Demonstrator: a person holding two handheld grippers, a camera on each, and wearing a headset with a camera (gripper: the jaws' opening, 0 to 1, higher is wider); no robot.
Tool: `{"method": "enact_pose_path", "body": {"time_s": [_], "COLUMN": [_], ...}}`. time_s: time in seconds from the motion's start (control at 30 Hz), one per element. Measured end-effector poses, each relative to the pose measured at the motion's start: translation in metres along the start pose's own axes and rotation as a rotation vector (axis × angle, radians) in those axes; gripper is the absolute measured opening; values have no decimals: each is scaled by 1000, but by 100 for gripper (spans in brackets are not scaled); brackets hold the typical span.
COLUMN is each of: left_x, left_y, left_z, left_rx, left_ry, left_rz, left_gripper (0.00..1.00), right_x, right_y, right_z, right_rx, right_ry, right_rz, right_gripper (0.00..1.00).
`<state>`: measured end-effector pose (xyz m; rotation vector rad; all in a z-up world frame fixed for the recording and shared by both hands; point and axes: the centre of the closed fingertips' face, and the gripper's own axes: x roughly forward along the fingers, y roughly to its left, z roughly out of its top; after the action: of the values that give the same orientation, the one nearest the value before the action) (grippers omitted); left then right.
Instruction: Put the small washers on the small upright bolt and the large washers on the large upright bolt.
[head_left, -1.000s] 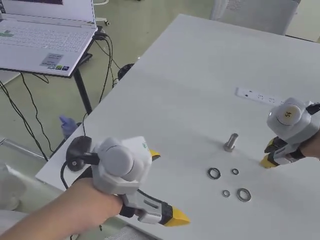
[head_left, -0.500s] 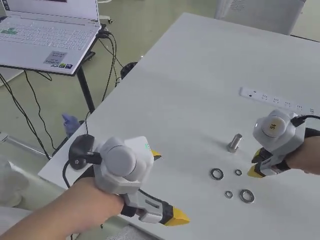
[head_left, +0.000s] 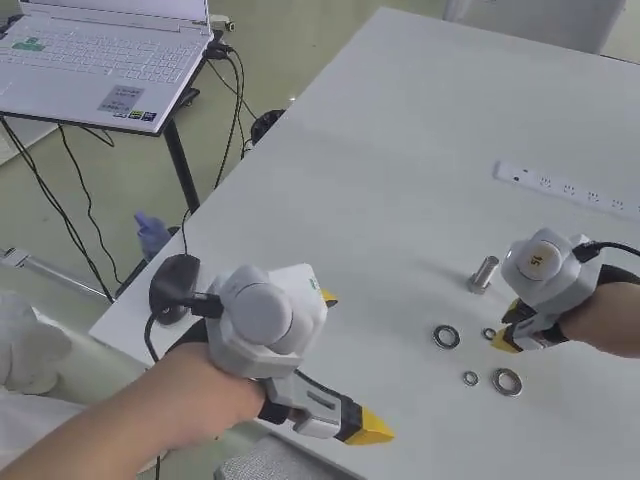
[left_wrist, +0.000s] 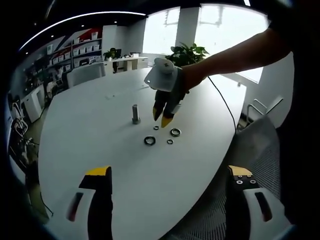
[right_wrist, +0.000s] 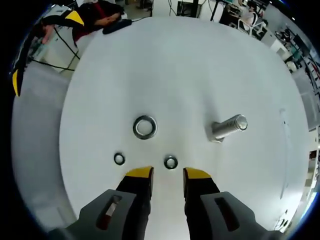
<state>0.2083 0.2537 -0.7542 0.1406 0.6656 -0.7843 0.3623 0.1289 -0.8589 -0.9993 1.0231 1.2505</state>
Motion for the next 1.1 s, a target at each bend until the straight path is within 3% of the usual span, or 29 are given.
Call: {"method": "enact_pose_path", "body": {"time_s": [0.3,0.6,0.73,1.1], "left_x": [-2,-4,-4,-5], "left_y": [-1,1,0,2], "left_z": [-6,-5,-8,-9], "left_rx": [-11,-15,-15,-11], "left_ry": [11,7,14,20], "left_rz": [-6,-2,-4,-4], "left_gripper": [93,92,91,90], "right_x": [9,11,12,12], "right_y": [2,-2,1,-3], "right_z": [4,3,3,3], "right_rx": [-4,-6,3,26], "right_ry": [2,11,22,24], "right_rz": [-8,-10,13,4], "right_gripper": [26,25,22,17]}}
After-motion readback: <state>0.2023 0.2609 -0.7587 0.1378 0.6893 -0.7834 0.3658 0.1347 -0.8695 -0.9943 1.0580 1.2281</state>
